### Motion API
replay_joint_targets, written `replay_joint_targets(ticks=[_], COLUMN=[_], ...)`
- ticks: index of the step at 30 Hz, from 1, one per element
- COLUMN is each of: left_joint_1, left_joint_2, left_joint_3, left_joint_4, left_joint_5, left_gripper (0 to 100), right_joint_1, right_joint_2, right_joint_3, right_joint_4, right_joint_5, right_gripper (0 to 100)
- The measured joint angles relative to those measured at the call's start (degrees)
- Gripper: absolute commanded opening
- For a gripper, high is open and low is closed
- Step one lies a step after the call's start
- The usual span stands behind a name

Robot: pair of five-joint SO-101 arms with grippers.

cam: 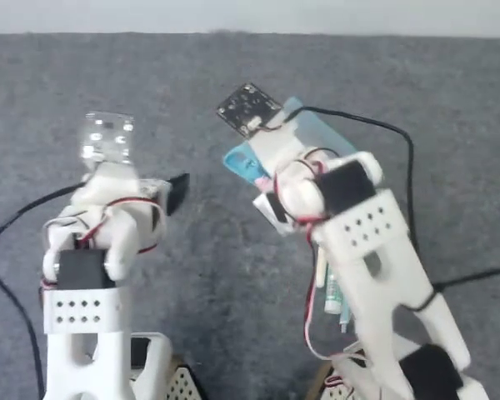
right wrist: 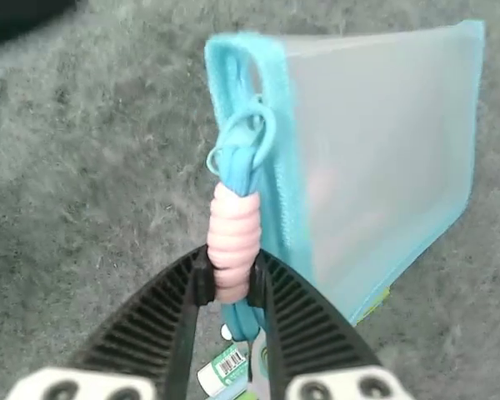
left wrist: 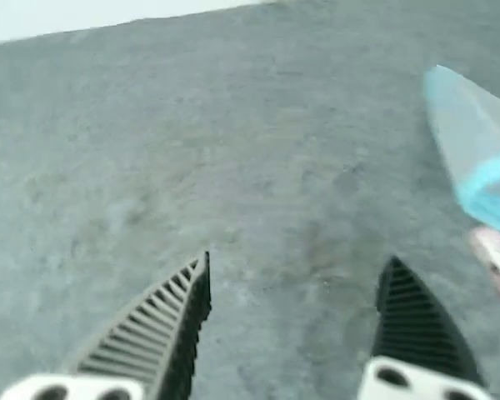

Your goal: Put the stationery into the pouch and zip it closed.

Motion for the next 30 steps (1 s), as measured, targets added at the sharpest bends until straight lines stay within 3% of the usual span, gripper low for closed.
replay_joint_targets(ticks=[6, 22, 30], left_joint_1=[7.82, 9.49, 12.13], left_joint_2=[0.00, 0.00, 0.00], left_joint_3=[0.00, 0.18, 6.07], left_joint_4=[-1.14, -7.38, -12.75], left_joint_5=[-0.18, 0.09, 0.09], left_gripper=[35, 35, 35], right_joint_1=[0.00, -3.96, -3.96], right_joint_2=[-5.45, -8.09, -8.09], right_joint_3=[4.57, 5.80, 5.80], right_joint_4=[0.00, 0.53, 0.53], right_joint_5=[0.00, 0.00, 0.00], right_gripper=[0.7, 0.7, 0.7])
